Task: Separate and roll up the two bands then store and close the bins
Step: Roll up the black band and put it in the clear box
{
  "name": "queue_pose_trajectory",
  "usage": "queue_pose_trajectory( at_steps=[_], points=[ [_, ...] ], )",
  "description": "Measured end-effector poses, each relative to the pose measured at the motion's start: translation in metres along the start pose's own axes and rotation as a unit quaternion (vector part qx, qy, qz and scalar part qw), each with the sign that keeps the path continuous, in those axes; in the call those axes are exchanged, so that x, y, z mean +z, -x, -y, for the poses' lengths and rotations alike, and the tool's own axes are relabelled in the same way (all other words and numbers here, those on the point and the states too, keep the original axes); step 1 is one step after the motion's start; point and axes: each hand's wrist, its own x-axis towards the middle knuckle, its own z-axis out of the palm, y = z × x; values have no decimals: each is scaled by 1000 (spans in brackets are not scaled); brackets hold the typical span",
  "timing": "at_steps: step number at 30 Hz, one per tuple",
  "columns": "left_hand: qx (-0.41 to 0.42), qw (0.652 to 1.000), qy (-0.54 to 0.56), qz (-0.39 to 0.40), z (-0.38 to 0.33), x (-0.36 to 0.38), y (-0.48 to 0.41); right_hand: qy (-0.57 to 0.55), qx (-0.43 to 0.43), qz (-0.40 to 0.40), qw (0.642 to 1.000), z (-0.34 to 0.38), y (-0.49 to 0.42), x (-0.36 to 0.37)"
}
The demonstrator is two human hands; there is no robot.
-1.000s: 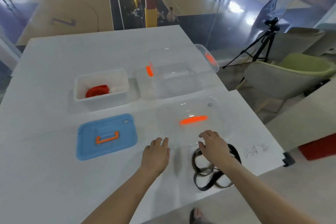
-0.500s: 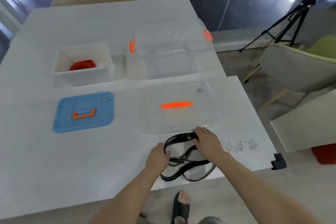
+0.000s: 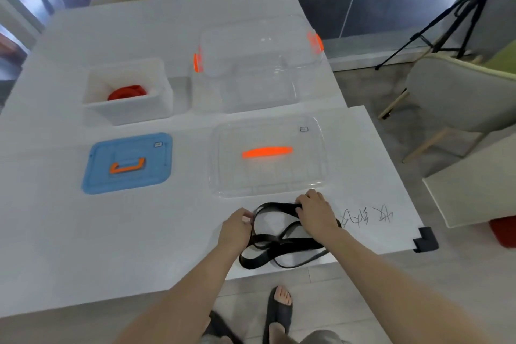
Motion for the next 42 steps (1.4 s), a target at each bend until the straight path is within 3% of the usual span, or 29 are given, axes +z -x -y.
queue_pose_trajectory(
  at_steps=[7,12,18,23,25,27,32,36,42],
  points=[
    [36,996,81,17,-13,-9,9,-62,28,-40,997,4,9,-22],
    [75,990,-90,84,13,-7,15,-45,14,-25,999,-2,15,-24],
    [87,970,-180,141,39,6,27,-31,-18,-22,999,-6,23,-6],
    [157,939,-288,107,50,9,33,-60,-90,-63,992,1,37,5],
    [173,939,-281,95,48,5,36,-100,-120,-48,987,6,47,4],
    [173,939,-281,96,45,0,37,-121,-131,19,984,12,58,-1],
    [138,971,-183,62,37,-16,43,-28,-131,141,981,27,76,-11],
    [122,984,-122,44,22,-29,52,17,-143,111,983,32,83,-8],
    [102,993,-50,29,-8,-57,60,-123,-159,78,977,34,105,-25]
  ],
)
